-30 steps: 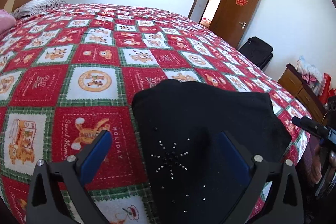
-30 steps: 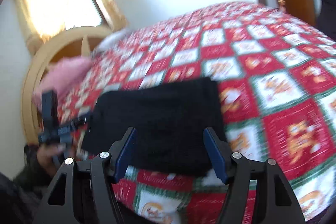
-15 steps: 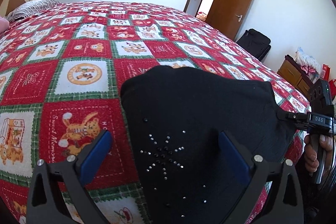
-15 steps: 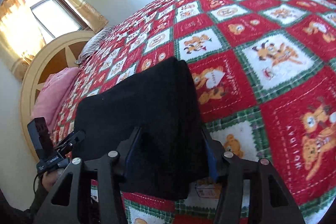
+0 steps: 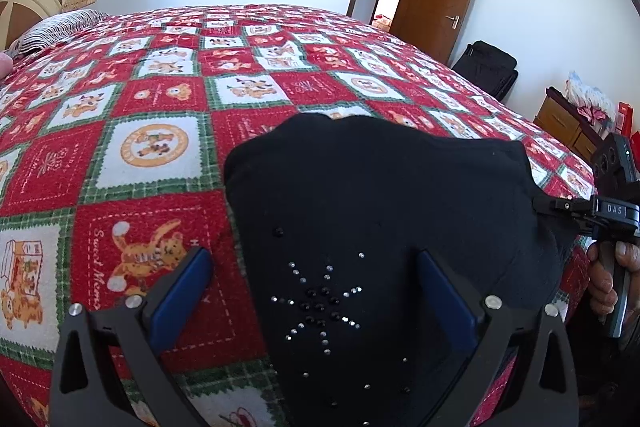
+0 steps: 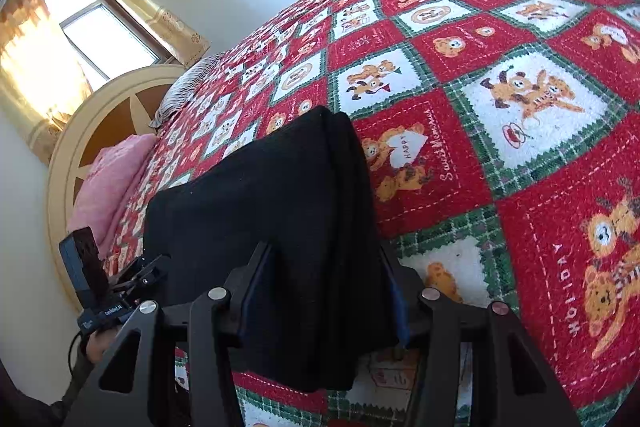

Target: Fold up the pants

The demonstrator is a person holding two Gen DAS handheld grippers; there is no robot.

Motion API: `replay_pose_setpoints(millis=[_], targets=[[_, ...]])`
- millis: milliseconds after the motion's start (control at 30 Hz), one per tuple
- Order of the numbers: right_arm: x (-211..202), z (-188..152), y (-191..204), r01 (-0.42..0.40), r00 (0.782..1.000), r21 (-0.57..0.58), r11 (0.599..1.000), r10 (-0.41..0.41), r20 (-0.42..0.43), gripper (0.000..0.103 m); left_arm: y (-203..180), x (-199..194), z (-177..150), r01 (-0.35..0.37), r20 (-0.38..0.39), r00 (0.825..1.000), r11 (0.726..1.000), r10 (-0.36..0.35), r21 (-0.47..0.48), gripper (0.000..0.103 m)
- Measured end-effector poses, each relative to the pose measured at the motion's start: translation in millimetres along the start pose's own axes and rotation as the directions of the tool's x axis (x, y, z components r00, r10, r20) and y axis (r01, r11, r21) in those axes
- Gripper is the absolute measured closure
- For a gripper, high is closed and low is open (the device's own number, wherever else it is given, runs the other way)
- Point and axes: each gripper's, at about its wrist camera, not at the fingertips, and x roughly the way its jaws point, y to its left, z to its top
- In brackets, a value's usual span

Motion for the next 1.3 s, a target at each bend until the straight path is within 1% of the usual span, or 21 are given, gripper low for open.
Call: replay_pose_setpoints(millis=[167,233,267,300,367,433,533,567,600,633,700,733,800,900,1100,1200,1300], targets=[[2,-1,3,-0.004,1.0,-0.009,1.0,0.004,0.015,0.051,-1,-1,1,0.019,0.007,1.0,1.0,-0.019,-0.006,0.0],[4,-2,5,-0.027,1.0,-0.02,0.999,0.027,0.013,0.051,-2,-3,1,0.032,0.014,0.999,0.999,-0.032,-0.004,0.001],[4,-2,5,-0.036,0.999,-0.019,0.999,0.036,0.012,0.055,-1,-4,1,0.037,0.019,0.999,0.999,-0.037,-0.005,0.007],[4,-1,4,-0.053,0.998,-0.012,0.998,0.054,0.012,0.059,-1,-6,1,0.053,0.023,0.998,0.999,-0.053,-0.007,0.017],[3,-1,-1,-0.084,0.996,0.011,0.996,0.084,0.01,0.062,0,-7,1,0.09,0.022,0.996,0.996,-0.09,-0.012,0.028],[3,-1,-4,-0.094,0.996,0.014,0.996,0.093,0.006,0.063,-1,-6,1,0.109,0.023,0.994,0.994,-0.109,-0.012,0.033],[2,-2,-1,-0.099,0.995,0.007,0.995,0.099,0.012,0.067,1,-7,2,0.125,0.028,0.992,0.992,-0.124,-0.024,0.047],[0,-2,0,-0.104,0.994,0.004,0.995,0.104,0.018,0.068,4,-8,2,0.141,0.032,0.99,0.989,-0.14,-0.036,0.058],[-1,-3,2,-0.107,0.994,0.001,0.994,0.107,0.022,0.07,5,-9,3,0.154,0.035,0.988,0.987,-0.153,-0.046,0.064],[-3,-3,4,-0.114,0.993,-0.007,0.993,0.114,0.029,0.07,8,-11,3,0.17,0.037,0.985,0.984,-0.168,-0.06,0.067],[-7,-5,9,-0.12,0.992,-0.02,0.993,0.121,0.039,0.072,10,-13,3,0.187,0.041,0.982,0.98,-0.184,-0.072,0.077],[-10,-5,12,-0.12,0.992,-0.032,0.992,0.121,0.045,0.073,11,-14,4,0.197,0.044,0.98,0.977,-0.194,-0.082,0.078],[-14,-5,17,-0.127,0.99,-0.041,0.991,0.129,0.051,0.073,15,-17,5,0.227,0.054,0.974,0.968,-0.222,-0.109,0.084],[-19,-4,25,-0.132,0.989,-0.06,0.989,0.135,0.055,0.074,20,-24,8,0.264,0.074,0.964,0.954,-0.256,-0.145,0.087],[-25,4,44,-0.157,0.985,-0.087,0.984,0.162,0.054,0.074,28,-47,20,0.274,0.134,0.957,0.951,-0.256,-0.142,0.088],[-20,13,59,-0.172,0.983,-0.122,0.978,0.177,0.038,0.074,40,-61,27,0.249,0.162,0.96,0.959,-0.226,-0.134,0.088],[-6,29,79,-0.196,0.979,-0.161,0.967,0.203,0.025,0.074,60,-81,32,0.195,0.192,0.967,0.972,-0.168,-0.131,0.087]])
